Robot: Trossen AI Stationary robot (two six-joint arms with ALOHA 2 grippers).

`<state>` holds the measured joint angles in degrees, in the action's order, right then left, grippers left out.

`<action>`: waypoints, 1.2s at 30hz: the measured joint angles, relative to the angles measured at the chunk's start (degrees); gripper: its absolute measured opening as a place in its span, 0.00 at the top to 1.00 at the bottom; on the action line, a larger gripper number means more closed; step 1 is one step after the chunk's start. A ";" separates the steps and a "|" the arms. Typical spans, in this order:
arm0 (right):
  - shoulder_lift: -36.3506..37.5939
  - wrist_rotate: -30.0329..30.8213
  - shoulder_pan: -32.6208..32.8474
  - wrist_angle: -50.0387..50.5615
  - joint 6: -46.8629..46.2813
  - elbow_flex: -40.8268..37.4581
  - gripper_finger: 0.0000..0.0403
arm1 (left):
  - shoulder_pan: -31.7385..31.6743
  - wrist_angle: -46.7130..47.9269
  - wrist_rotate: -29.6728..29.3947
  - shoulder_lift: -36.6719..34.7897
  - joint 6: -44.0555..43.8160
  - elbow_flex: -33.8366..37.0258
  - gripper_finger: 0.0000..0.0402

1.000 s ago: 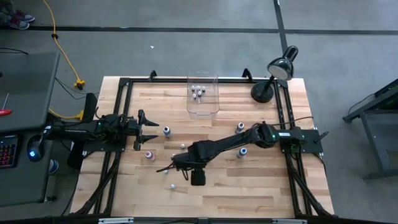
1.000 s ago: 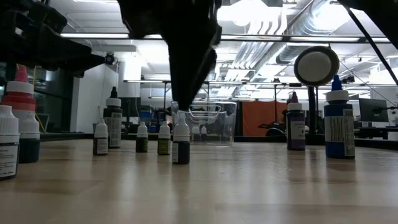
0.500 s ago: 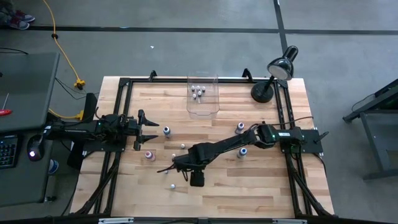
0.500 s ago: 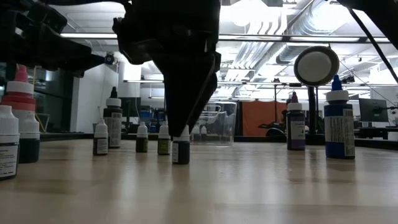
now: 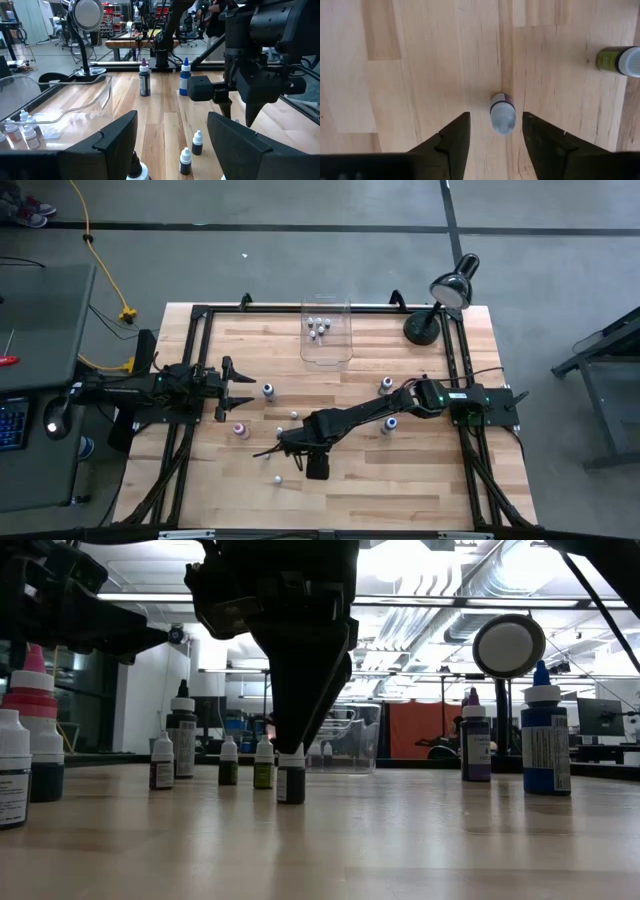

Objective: Pick & Place food coloring
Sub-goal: Put the small food coloring bottle into the transparent bin

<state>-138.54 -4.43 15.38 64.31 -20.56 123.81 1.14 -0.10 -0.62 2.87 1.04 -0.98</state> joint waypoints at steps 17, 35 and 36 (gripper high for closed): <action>0.00 0.41 0.00 0.29 0.02 0.00 0.72 | -0.01 0.00 0.00 0.00 0.00 0.00 0.41; 0.00 1.25 -0.02 0.33 0.03 0.02 0.88 | 0.01 -0.01 0.00 0.00 0.02 0.01 0.41; 0.00 1.25 -0.02 0.33 0.02 0.02 0.88 | -0.01 0.00 0.00 0.00 0.02 -0.01 0.41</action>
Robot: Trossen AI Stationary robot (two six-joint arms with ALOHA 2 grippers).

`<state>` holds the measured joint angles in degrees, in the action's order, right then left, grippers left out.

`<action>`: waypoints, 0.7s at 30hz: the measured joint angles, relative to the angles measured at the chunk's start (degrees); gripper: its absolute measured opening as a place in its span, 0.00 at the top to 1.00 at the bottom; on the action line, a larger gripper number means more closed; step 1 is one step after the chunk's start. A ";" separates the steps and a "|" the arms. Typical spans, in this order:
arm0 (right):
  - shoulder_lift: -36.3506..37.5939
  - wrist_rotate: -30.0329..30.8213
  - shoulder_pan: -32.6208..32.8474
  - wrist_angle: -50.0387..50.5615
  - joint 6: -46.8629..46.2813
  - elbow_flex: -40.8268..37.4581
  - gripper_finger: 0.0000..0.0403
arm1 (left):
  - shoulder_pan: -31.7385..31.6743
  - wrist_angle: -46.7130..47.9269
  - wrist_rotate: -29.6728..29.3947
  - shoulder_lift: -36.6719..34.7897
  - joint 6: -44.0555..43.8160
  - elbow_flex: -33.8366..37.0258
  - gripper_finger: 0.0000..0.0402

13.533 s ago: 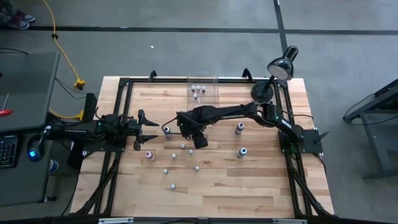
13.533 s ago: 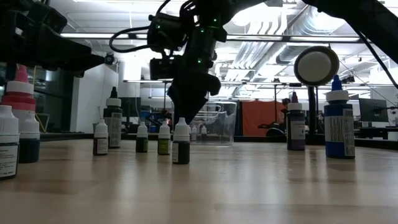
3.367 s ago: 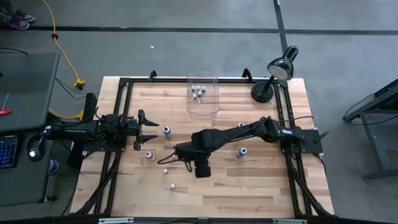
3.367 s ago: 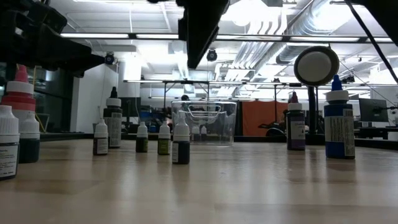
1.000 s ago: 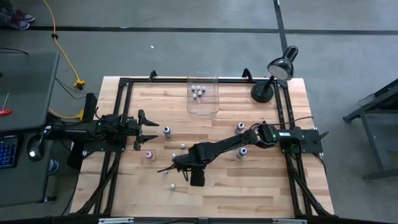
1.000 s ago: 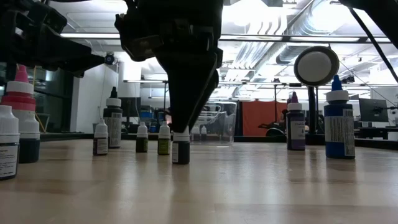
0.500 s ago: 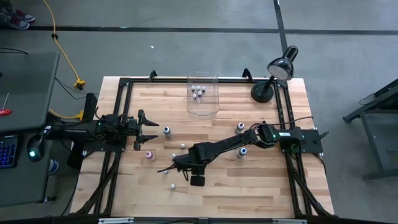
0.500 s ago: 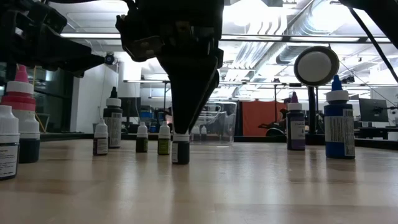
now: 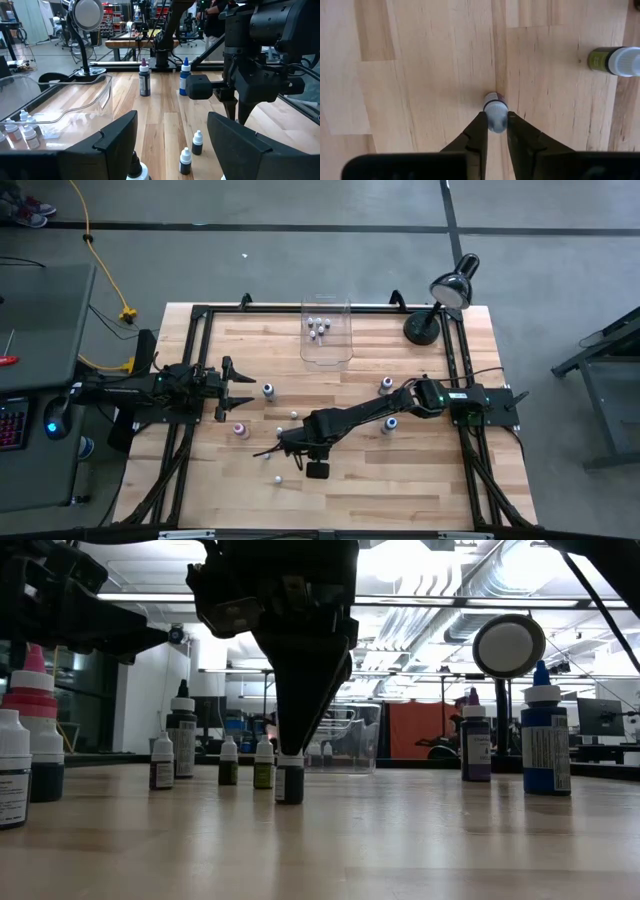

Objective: Pick & Place food coloring
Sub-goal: Put the small food coloring bottle into the transparent bin

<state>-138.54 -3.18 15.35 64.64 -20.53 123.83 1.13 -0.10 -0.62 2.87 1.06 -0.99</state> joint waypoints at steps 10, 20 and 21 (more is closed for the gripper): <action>0.67 0.28 0.00 -0.02 -0.51 0.15 0.91 | 0.02 -0.02 0.00 0.00 0.00 0.02 0.41; 6.50 2.41 0.04 0.46 -3.39 0.33 0.91 | 0.00 -0.02 0.00 0.00 -0.02 0.00 0.41; 7.11 2.38 0.08 0.55 -3.53 0.33 0.91 | 0.00 -0.02 0.00 -0.02 0.00 0.00 0.41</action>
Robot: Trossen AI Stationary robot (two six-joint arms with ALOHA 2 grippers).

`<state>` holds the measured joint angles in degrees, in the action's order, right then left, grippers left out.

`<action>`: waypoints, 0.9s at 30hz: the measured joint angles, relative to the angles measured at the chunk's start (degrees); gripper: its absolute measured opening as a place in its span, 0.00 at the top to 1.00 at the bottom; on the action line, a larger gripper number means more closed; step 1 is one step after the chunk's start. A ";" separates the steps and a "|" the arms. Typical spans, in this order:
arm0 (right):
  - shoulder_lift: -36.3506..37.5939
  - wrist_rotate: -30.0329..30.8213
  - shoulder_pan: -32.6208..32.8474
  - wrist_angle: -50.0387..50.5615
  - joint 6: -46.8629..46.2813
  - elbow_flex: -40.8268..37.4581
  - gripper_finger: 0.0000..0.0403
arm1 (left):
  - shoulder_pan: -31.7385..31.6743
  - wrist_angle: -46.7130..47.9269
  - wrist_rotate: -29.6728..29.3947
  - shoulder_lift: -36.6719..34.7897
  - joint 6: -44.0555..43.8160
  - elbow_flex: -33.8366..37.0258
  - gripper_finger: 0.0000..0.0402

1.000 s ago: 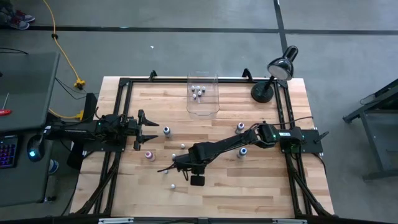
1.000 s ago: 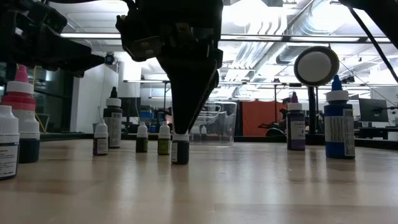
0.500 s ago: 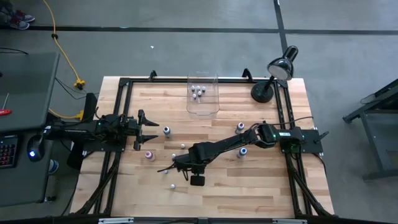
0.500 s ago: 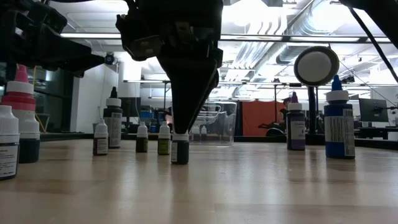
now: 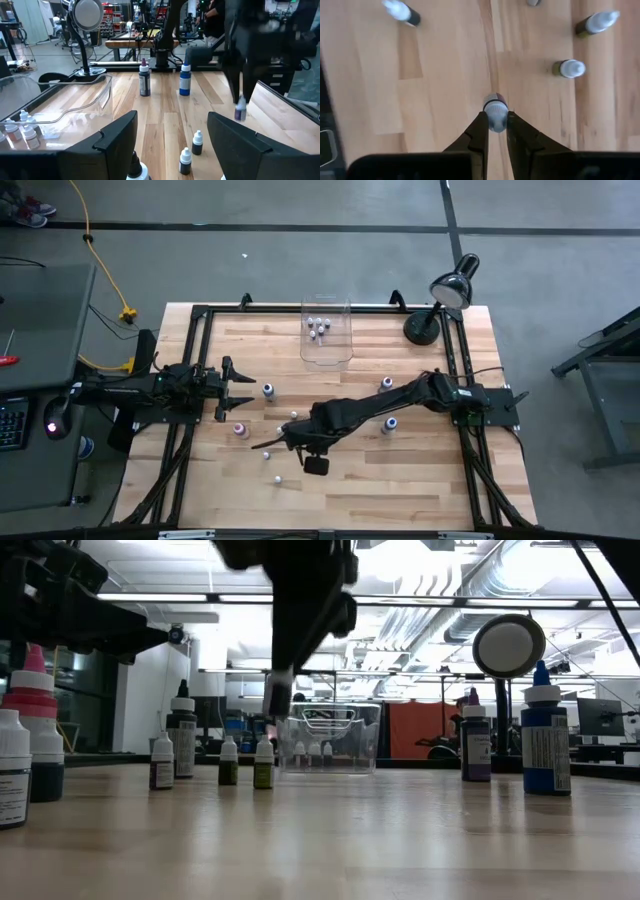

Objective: Pick & Place food coloring
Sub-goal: Put the small food coloring bottle into the transparent bin

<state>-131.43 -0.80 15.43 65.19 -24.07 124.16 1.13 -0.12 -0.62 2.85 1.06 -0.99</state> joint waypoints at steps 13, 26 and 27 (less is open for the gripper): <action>9.87 4.43 -0.04 2.18 2.23 -0.02 0.91 | 0.01 0.00 0.00 0.00 -0.01 0.01 0.41; 18.50 6.65 -7.85 12.94 12.37 -0.02 0.91 | 0.02 0.00 0.00 0.00 0.00 0.02 0.41; 18.89 6.65 -8.87 13.30 13.97 -0.02 0.91 | 0.00 0.00 0.00 0.00 -0.02 0.00 0.41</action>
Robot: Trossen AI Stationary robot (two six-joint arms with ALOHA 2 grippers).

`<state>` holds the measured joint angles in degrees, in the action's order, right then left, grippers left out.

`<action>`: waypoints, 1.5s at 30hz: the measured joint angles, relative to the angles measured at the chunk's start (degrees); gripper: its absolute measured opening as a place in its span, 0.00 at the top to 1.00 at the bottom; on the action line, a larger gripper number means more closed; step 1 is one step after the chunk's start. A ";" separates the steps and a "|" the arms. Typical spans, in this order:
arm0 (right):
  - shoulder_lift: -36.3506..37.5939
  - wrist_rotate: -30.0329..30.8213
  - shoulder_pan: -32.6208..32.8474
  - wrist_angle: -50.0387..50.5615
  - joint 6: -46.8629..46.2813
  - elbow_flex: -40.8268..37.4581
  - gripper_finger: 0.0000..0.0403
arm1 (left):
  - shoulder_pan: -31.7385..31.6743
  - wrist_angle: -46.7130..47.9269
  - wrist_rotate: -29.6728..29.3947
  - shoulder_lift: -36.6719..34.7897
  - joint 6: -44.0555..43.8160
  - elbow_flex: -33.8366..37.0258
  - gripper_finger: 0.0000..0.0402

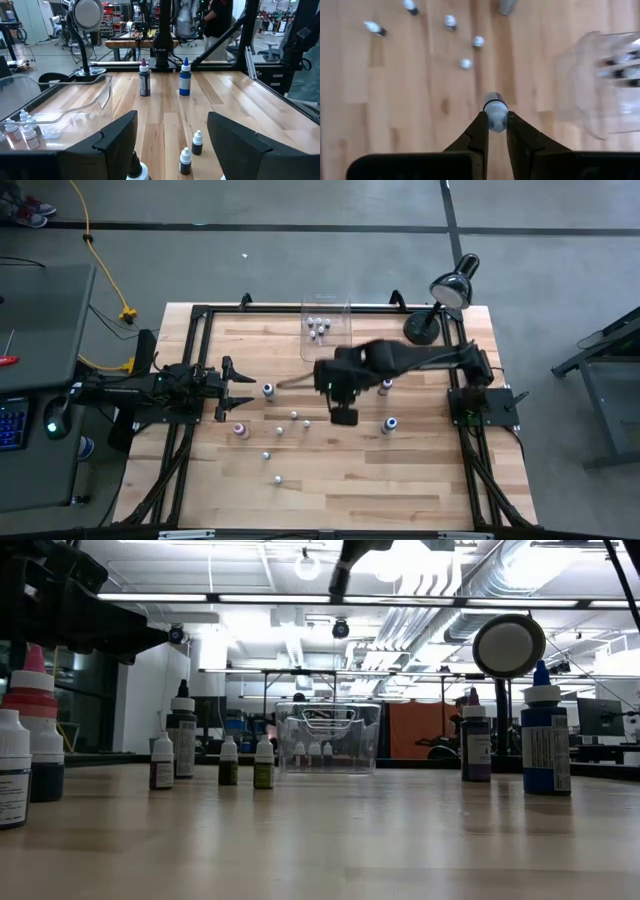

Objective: Pick & Place food coloring
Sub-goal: Put the small food coloring bottle into the transparent bin

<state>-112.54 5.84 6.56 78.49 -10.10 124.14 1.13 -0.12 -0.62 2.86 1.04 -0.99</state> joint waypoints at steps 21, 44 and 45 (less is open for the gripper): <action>1.43 -12.07 -21.34 -3.80 22.97 -2.64 0.91 | 0.01 0.01 0.00 0.01 0.01 0.02 0.41; -10.65 -7.67 -34.74 -21.09 4.46 -5.68 0.91 | 0.02 0.00 0.00 0.00 0.01 0.01 0.41; -11.27 -7.65 -35.20 -21.10 2.82 -5.11 0.91 | 0.02 0.00 -0.01 0.01 0.02 0.02 0.41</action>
<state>-123.81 -1.81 -28.64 57.39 -7.29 119.02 1.14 -0.12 -0.63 2.87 1.05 -0.97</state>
